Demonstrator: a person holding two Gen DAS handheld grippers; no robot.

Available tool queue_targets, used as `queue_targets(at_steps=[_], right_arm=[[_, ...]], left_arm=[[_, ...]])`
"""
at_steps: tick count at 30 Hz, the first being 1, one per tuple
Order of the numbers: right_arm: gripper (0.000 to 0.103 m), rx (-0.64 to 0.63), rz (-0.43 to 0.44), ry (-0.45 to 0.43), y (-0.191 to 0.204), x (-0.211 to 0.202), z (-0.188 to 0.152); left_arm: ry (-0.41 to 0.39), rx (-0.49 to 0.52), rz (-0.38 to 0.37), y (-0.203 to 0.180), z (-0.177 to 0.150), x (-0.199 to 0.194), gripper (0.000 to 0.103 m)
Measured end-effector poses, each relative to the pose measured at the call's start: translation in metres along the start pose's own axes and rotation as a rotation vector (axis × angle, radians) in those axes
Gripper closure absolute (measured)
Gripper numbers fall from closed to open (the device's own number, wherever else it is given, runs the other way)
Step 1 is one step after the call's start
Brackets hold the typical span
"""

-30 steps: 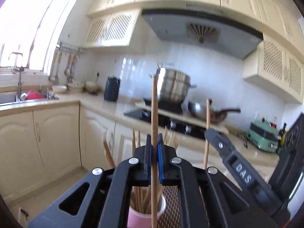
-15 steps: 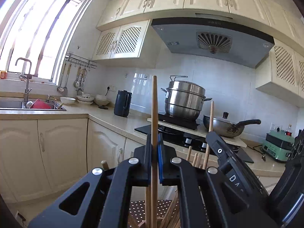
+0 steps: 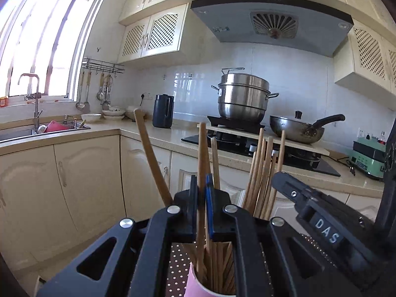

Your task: Organize utensils

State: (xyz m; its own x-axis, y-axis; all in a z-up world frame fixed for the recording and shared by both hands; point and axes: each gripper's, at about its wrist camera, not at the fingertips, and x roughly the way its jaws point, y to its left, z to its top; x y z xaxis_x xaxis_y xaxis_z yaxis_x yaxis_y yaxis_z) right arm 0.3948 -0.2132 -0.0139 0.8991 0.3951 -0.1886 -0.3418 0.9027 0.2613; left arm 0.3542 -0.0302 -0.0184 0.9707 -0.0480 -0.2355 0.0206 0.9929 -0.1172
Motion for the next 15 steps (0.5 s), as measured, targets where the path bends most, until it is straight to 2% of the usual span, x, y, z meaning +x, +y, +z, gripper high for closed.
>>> queue_targets(at_steps=[1, 2, 3, 5, 7, 12, 15], right_arm=[[0.083, -0.005, -0.014, 0.016, -0.001, -0.008, 0.0], [0.05, -0.003, -0.021, 0.025, -0.002, -0.014, 0.0], [0.022, 0.001, -0.039, 0.031, -0.003, -0.022, 0.001], [0.022, 0.008, -0.089, -0.006, -0.005, -0.045, 0.003], [0.02, -0.016, -0.081, -0.032, -0.002, -0.069, 0.006], [0.008, -0.009, -0.084, 0.007, 0.008, -0.111, 0.005], [0.007, -0.006, -0.099, 0.043, 0.016, -0.131, 0.0]], left_arm=[[0.008, 0.011, 0.001, 0.0, -0.002, -0.004, 0.093], [0.014, 0.019, 0.001, -0.001, -0.003, -0.008, 0.08], [0.019, 0.024, -0.006, -0.001, -0.003, -0.015, 0.072], [0.015, 0.027, -0.02, -0.001, -0.003, -0.027, 0.065], [0.009, 0.041, -0.012, -0.003, -0.002, -0.041, 0.062], [0.031, 0.05, -0.02, -0.005, -0.003, -0.08, 0.05], [0.017, 0.073, 0.0, -0.007, -0.006, -0.107, 0.045]])
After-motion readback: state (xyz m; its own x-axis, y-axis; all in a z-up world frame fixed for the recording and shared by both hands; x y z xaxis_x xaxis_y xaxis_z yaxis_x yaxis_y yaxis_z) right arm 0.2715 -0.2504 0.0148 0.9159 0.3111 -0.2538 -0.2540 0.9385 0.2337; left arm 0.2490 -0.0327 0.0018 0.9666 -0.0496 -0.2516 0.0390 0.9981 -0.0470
